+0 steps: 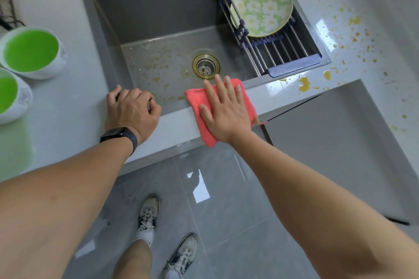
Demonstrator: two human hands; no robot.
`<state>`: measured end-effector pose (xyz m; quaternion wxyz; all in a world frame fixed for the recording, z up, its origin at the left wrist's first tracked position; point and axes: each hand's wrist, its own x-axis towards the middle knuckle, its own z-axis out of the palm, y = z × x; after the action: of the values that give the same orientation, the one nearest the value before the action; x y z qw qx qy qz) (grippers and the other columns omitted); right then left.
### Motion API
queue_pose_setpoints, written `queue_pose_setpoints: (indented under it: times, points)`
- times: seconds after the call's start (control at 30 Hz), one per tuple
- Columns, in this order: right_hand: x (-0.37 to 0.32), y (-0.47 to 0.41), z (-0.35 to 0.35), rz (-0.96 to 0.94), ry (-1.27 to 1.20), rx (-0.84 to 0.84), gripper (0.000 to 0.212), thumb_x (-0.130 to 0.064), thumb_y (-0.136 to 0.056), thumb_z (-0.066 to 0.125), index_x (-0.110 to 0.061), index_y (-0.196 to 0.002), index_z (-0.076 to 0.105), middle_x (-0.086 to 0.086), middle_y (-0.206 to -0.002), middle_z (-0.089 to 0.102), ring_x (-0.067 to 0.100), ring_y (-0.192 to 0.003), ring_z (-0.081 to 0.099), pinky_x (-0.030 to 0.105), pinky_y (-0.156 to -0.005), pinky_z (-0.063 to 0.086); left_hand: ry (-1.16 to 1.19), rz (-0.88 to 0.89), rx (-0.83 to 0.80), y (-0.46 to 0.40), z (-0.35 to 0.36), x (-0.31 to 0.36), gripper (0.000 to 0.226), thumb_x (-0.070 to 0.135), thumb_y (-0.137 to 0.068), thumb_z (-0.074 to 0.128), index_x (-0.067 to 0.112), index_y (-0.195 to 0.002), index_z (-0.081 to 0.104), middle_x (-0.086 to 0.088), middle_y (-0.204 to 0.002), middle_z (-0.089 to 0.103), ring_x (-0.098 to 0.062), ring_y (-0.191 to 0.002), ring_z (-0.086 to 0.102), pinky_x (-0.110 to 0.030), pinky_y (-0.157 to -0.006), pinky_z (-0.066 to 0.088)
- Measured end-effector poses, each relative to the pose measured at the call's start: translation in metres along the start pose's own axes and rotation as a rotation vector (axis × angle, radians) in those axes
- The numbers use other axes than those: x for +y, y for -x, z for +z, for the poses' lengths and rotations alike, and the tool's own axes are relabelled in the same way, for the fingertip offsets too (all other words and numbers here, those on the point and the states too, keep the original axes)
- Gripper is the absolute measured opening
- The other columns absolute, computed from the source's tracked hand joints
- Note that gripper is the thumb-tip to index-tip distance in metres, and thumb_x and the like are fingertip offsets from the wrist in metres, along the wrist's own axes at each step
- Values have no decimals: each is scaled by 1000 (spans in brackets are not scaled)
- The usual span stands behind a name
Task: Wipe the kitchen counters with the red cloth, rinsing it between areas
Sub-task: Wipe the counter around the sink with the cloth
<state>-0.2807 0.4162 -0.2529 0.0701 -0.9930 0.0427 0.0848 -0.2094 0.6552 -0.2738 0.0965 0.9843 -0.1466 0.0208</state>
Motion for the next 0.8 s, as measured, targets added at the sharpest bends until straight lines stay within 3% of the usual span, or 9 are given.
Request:
queue_pose_setpoints:
  times: [0.23, 0.4, 0.5, 0.8]
  points:
    - [37, 5, -6, -275, 38, -38, 67, -65, -105, 22, -37, -165, 10, 0, -174, 5, 22, -160, -2, 48, -129, -4, 16, -16, -9, 0, -4, 2, 33, 35, -91, 36, 23, -88, 66, -2, -87, 65, -28, -92, 58, -46, -116, 24]
    - [115, 2, -18, -26, 38, -25, 68, -66, -104, 21, -40, -164, 3, -2, -174, -3, 22, -160, -9, 50, -129, -5, 25, -5, -16, 1, -5, 2, 34, 36, -92, 34, 24, -91, 67, 1, -88, 65, -27, -93, 58, -46, -116, 23]
    - [143, 0, -25, 19, 66, -36, 69, -69, -104, 16, -40, -164, -1, -3, -174, -4, 21, -159, -12, 50, -129, -6, 20, 3, -7, 0, -3, 3, 36, 36, -92, 34, 24, -92, 68, 1, -90, 66, -27, -94, 57, -46, -116, 22]
    - [86, -1, -16, 186, -17, 16, 71, -59, -103, 18, -30, -166, 3, 3, -174, -3, 27, -160, -10, 48, -128, -9, 9, 15, -23, 1, -5, 4, 35, 33, -93, 36, 24, -98, 70, -1, -96, 68, -28, -100, 57, -46, -117, 19]
